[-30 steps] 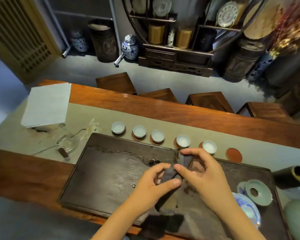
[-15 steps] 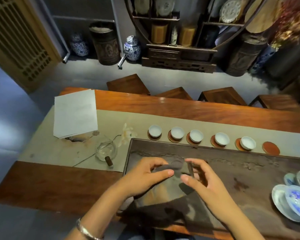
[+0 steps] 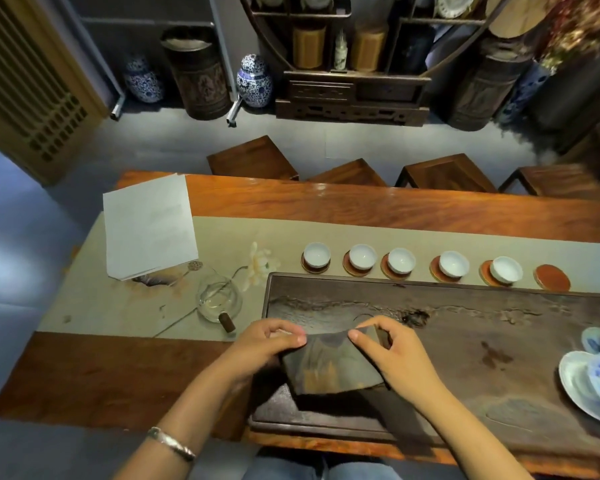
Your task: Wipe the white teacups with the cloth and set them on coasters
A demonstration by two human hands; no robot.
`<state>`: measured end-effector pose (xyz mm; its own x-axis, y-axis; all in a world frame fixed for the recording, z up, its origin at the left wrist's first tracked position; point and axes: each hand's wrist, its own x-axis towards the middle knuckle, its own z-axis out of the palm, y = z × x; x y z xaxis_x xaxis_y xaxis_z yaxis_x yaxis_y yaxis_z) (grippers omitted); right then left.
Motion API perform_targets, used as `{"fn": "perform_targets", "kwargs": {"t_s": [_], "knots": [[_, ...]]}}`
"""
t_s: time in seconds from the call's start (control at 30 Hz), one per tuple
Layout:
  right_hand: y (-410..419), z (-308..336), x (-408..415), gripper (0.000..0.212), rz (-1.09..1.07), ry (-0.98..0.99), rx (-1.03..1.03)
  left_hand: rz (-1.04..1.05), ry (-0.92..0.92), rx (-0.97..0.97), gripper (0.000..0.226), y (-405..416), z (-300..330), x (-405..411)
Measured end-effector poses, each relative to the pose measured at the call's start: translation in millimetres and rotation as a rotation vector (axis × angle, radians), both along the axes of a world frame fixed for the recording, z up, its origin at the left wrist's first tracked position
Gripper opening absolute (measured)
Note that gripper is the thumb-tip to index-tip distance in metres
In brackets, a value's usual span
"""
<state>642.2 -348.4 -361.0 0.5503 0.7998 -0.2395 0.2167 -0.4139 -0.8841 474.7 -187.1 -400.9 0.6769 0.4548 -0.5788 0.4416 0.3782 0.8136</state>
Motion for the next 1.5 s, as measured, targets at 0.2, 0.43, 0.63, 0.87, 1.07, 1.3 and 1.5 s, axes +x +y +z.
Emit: {"fn": "perform_targets", "kwargs": {"t_s": [0.2, 0.43, 0.63, 0.87, 1.07, 1.3, 1.5], "knots": [[43, -31, 14, 0.02, -0.237, 0.205, -0.008, 0.359, -0.091, -0.2, 0.026, 16, -21, 27], [77, -80, 37, 0.023, -0.325, 0.36, -0.088, 0.327, 0.07, 0.429, 0.022, 44, -57, 55], [79, -109, 42, 0.019, -0.283, 0.175, -0.163, 0.097, 0.284, 0.687, 0.029, 50, -91, 52], [70, -126, 41, 0.026, -0.17, -0.1, -0.259, 0.044, 0.349, 0.803, 0.023, 48, -103, 46], [69, -125, 41, 0.034, -0.239, -0.201, -0.338, 0.044, 0.463, 0.845, 0.034, 44, -96, 45], [38, -117, 34, 0.021, -0.134, -0.336, -0.312, 0.024, 0.367, 0.89, 0.019, 38, -88, 29], [-2, -115, 35, 0.014, 0.042, -0.392, -0.341, -0.213, 0.303, 0.92, 0.024, -9, -81, 27]]}}
